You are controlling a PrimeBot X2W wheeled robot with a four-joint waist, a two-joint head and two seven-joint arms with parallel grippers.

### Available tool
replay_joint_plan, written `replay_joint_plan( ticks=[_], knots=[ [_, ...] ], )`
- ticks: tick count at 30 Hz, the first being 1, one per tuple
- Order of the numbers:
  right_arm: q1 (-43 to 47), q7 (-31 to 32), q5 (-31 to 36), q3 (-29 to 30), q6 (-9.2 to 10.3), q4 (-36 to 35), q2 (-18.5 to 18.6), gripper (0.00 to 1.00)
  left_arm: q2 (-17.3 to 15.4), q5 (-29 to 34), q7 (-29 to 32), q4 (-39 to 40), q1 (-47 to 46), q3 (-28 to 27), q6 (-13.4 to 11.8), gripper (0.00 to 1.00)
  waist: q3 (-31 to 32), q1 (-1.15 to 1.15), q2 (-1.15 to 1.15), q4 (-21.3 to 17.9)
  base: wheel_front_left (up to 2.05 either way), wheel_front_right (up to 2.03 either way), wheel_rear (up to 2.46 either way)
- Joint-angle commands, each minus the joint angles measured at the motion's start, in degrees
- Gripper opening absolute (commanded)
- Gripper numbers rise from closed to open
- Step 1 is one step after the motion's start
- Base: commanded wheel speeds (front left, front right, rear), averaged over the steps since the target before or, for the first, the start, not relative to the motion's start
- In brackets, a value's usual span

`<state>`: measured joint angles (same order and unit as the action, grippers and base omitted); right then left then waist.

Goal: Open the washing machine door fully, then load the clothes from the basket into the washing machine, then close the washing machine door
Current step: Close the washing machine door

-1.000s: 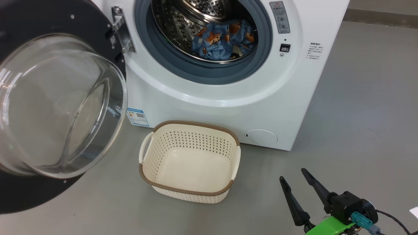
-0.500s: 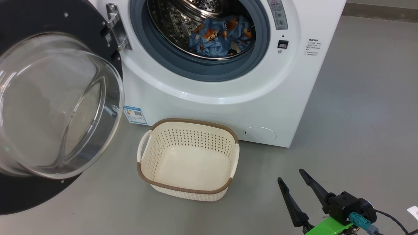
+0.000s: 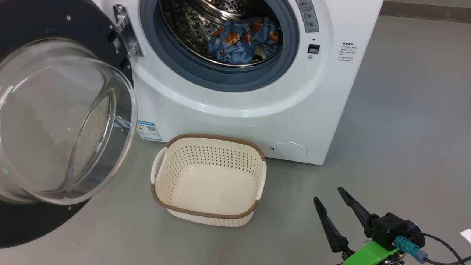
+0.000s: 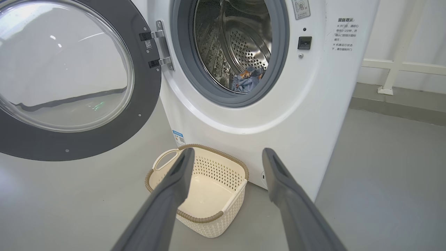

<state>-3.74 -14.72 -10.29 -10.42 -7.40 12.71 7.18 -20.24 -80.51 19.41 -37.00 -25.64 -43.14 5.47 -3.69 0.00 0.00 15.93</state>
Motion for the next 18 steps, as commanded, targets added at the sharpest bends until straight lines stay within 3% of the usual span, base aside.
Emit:
replay_joint_plan(
  ticks=[1, 9, 18],
  knots=[
    [-1.5, -0.3, -0.5, -1.2, -0.09, -1.1, 0.0, 1.00, -1.8, -0.5, 1.9, 1.8, 0.4, 0.5, -0.3, 0.00, 0.0, 0.00, 0.00, 0.0, 0.00, 0.00, 0.00],
    [-1.1, -0.3, -0.6, -0.6, -0.09, -1.0, -0.6, 1.00, -1.6, -1.8, 8.2, 5.0, 4.0, 1.4, -1.6, 0.00, -0.1, 0.00, 0.00, 0.8, 0.00, 0.00, 0.00],
    [-1.0, -0.3, -1.0, -0.7, -0.09, -0.4, -1.0, 1.00, 0.7, -5.3, 16.5, 10.6, 7.9, 2.2, -3.4, 0.00, 0.3, 0.00, 0.00, 1.5, 0.00, 0.00, 0.00]
  ],
)
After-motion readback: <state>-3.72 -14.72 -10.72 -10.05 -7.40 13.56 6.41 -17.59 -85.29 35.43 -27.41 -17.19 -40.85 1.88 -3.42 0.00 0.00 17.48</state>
